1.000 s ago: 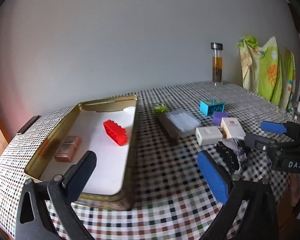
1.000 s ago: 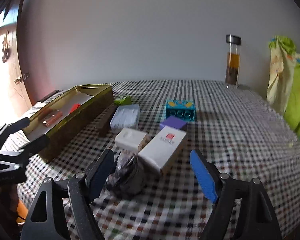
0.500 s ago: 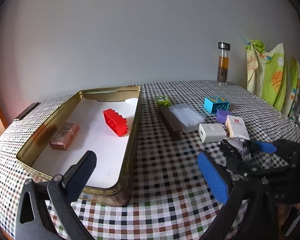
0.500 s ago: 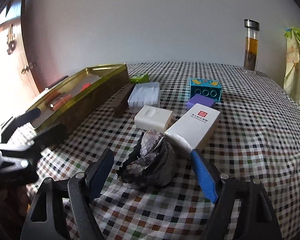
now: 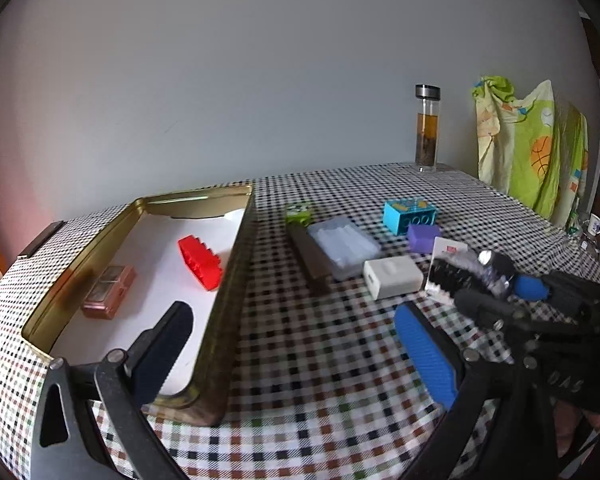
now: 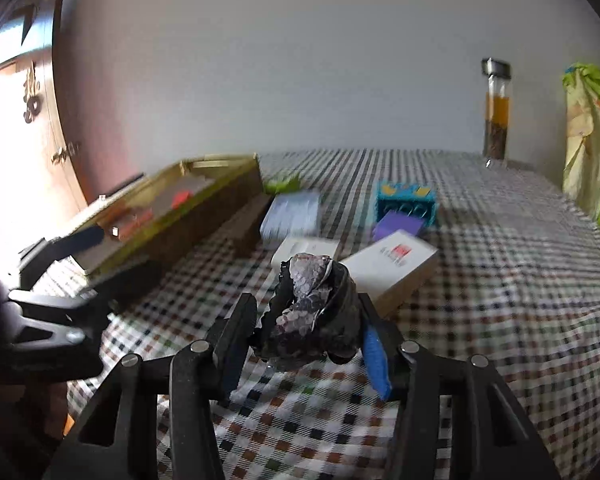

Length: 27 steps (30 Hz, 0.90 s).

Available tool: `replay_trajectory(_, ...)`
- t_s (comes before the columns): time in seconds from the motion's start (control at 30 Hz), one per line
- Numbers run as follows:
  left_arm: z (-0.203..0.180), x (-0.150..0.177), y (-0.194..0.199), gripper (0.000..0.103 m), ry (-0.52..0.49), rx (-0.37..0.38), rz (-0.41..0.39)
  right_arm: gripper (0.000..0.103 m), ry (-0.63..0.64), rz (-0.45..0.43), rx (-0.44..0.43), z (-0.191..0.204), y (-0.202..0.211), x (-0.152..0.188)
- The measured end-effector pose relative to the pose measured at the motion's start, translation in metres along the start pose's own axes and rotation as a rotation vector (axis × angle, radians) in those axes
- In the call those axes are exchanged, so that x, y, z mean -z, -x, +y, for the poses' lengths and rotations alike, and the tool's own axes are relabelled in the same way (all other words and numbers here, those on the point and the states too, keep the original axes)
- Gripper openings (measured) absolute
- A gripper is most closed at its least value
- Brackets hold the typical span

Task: Organize rigid objects
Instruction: 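Grasp the dark cloth bundle with the right tool while the left tool moves toward the white box, then grasp the white box with red logo with the left tool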

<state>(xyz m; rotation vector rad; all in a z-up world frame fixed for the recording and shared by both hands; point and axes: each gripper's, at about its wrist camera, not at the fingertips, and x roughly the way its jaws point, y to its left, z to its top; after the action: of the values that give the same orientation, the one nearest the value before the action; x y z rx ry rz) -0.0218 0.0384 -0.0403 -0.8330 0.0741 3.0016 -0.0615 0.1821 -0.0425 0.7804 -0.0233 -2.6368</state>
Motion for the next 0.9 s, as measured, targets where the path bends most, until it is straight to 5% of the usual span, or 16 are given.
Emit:
replay_trajectory(0.53, -0.054, -0.020, -0.033, 0.101, -0.072, 0.118, 0.064, 0.052, -0.133, -0.025, 0.194, -0.076, 0.009, -0.014)
replay_trajectory(0.9, -0.105, -0.035, -0.064, 0.083, -0.147, 0.273, 0.127, 0.052, -0.189, -0.005, 0.284, -0.109, 0.016, -0.007)
